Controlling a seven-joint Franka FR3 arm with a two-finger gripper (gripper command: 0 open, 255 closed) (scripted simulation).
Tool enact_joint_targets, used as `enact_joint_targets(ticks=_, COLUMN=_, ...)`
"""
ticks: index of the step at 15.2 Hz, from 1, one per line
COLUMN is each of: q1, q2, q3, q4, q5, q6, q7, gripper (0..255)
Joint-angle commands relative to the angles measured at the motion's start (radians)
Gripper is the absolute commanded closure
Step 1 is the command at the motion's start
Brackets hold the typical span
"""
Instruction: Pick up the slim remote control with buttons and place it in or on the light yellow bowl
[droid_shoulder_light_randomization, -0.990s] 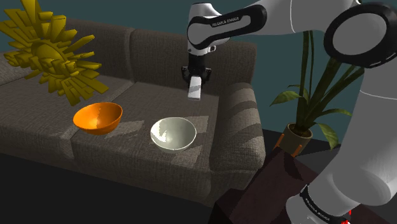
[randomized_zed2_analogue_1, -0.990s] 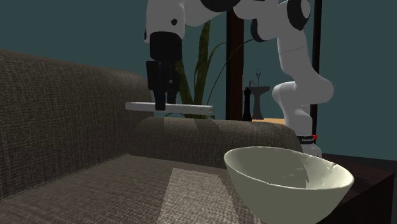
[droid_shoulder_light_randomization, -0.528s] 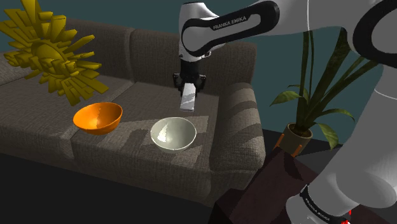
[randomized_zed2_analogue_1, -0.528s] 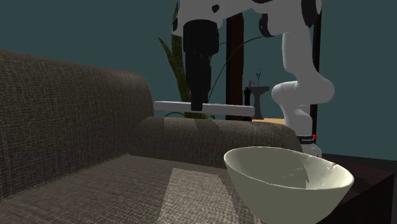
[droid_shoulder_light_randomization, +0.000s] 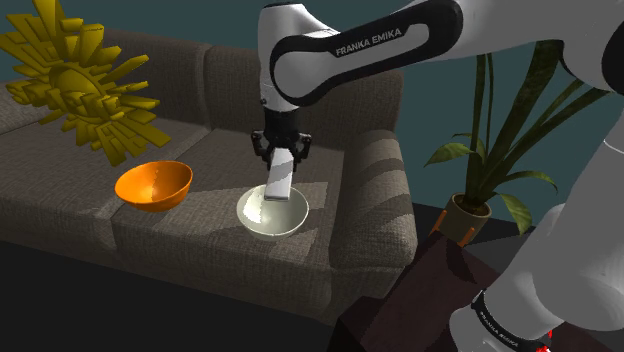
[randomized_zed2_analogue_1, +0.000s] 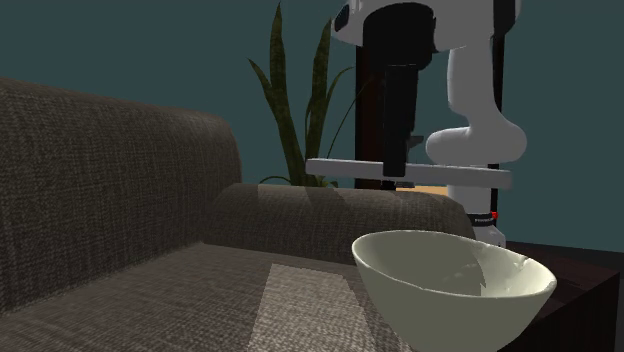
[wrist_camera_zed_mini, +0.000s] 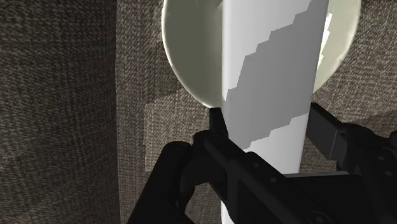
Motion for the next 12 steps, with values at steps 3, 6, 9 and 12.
enact_joint_targets(ticks=3, q1=0.043, q2=-0.015, q3=0.034, q4=-0.014, q5=0.001, q6=-0.003, q7=0.078, gripper=255)
enact_joint_targets(ticks=6, q1=0.043, q2=-0.003, q3=0.034, q4=-0.041, q5=-0.004, q6=0.035, q7=0.082, gripper=255)
enact_joint_targets(ticks=9, q1=0.044, q2=0.011, q3=0.033, q4=-0.065, q5=-0.01, q6=0.072, q7=0.087, gripper=255)
enact_joint_targets(ticks=12, q1=0.045, q2=0.027, q3=0.032, q4=-0.087, q5=-0.017, q6=0.109, q7=0.092, gripper=255)
